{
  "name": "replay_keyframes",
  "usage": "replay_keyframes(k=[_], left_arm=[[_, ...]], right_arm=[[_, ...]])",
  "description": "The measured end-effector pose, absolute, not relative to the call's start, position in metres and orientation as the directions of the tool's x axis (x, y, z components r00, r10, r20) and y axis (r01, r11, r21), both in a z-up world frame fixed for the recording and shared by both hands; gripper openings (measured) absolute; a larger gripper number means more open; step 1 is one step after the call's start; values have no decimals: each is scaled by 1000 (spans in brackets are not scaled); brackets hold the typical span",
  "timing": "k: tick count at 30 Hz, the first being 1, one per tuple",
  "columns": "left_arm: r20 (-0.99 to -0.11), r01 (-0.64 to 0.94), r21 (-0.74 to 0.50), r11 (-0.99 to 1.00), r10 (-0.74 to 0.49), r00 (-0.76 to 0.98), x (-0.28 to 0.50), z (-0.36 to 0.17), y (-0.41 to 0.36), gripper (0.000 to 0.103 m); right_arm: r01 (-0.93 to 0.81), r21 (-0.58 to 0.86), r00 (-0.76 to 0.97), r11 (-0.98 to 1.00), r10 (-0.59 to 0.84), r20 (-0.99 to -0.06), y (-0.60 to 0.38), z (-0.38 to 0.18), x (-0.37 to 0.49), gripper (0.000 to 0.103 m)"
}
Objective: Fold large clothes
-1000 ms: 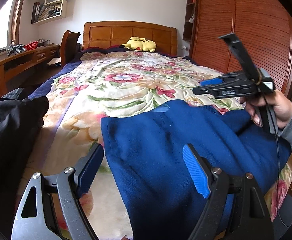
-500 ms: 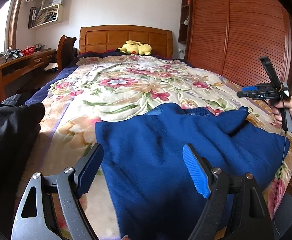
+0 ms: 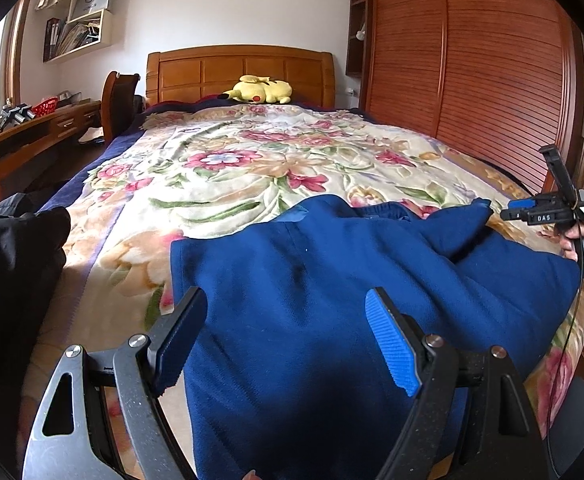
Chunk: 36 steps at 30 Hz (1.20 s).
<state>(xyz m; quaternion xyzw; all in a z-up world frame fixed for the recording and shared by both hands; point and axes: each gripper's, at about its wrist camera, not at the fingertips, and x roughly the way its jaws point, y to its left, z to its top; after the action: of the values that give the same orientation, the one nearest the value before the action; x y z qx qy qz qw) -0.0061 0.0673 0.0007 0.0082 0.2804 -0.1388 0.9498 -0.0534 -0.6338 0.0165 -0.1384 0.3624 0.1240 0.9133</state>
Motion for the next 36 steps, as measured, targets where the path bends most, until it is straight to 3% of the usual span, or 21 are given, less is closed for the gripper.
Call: replay_keyframes(k=[7,14,16,18,19,30,36], left_arm=[[-542,266,-62,962,-256,800,-5,-1,68,82],[-544,266,-63,962,-257,799,-5,-1,70,82],[-545,265,-63,962,-256,798,-5,-1,69,82],[-545,265,-64,962,-257,798,-5,-2,69,82],[-545,266,-64,962,-257,798,-5,-2,69,82],[-551,262,-61,963,-251,796,-4,-4,72,82],[-555,256,-61,965,-246,795,-2,-5,74,82]], right_arm=[[-414,-228,726,881,169,-667,-606,24,-55,58],[-470,-292,671,833,123,-731,-580,12,-39,58],[-482,-297,648,824,106,-755,-578,10,-31,49],[-496,-312,635,810,93,-767,-572,9,-22,13],[-487,-338,645,805,71,-761,-570,10,-19,5],[-363,-439,803,822,36,-595,-534,51,10,2],[-302,-467,780,831,-66,-622,-535,30,30,2]])
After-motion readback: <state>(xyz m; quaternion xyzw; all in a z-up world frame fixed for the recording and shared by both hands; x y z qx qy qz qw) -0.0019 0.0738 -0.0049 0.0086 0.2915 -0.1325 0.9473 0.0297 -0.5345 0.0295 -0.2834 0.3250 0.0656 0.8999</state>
